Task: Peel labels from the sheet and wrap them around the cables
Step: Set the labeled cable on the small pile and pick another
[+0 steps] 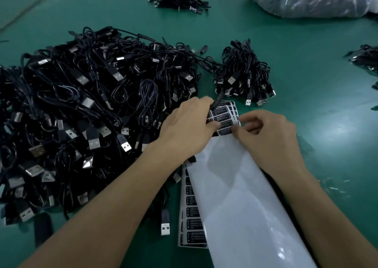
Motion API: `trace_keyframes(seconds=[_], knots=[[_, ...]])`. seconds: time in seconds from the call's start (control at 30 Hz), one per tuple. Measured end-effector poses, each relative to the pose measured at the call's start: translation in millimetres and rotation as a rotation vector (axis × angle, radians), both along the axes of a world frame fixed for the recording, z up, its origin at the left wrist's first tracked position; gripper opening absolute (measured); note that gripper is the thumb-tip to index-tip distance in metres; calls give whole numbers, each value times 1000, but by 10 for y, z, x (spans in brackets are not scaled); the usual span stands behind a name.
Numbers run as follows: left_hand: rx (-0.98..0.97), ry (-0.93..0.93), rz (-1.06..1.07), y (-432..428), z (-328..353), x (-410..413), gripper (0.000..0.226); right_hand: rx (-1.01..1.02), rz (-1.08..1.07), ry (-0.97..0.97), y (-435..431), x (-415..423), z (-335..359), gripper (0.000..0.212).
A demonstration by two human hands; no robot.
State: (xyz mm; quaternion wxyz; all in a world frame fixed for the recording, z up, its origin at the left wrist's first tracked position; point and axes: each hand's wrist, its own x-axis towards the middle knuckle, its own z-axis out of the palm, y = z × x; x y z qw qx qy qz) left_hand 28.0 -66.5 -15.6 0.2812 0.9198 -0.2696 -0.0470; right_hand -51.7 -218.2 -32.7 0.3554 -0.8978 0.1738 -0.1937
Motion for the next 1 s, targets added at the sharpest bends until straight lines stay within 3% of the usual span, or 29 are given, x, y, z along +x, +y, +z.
trace_keyframes(seconds=[0.13,0.2,0.37,0.57,0.8,1.0], knots=[[-50,-23,14,19,-12,-23,23,164,37,31,-114,9,10,19],[-87,-34,33,22,-25,-39,28,308,69,66,-173,0,30,17],[-182,-102,82,31,-59,-58,44,434,198,214,-186,-46,87,15],[-222,-62,80,54,-51,-88,32,417,184,258,-165,-54,110,14],[-259,-16,-13,113,-14,-173,17,618,174,304,-92,-63,176,27],[-224,5,-21,89,-59,-244,25,661,209,363,-76,-60,202,36]])
